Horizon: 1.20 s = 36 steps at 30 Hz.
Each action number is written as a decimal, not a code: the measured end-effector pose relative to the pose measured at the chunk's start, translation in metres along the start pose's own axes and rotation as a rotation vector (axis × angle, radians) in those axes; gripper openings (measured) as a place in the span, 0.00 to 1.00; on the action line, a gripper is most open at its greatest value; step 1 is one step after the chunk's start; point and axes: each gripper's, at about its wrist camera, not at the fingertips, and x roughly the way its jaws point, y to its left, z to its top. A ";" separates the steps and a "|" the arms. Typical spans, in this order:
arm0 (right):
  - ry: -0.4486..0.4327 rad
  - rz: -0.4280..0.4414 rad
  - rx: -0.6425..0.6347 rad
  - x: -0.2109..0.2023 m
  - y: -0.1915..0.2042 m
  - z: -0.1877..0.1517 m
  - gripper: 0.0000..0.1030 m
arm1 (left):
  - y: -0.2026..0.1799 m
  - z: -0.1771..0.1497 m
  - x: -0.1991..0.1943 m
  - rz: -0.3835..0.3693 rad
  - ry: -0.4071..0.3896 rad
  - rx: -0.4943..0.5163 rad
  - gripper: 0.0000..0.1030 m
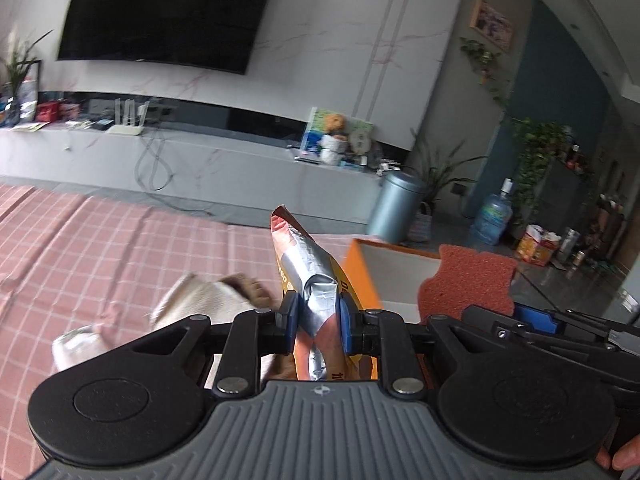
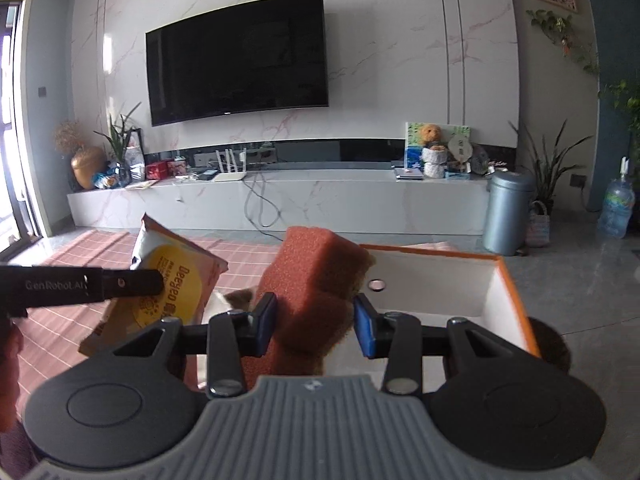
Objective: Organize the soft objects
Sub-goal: 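Carry the brown sponge with the right gripper while the left gripper carries the snack packet over the box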
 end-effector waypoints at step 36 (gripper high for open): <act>0.400 -0.104 -0.163 0.152 -0.143 0.005 0.40 | -0.113 -0.006 0.193 -0.206 0.317 0.264 0.22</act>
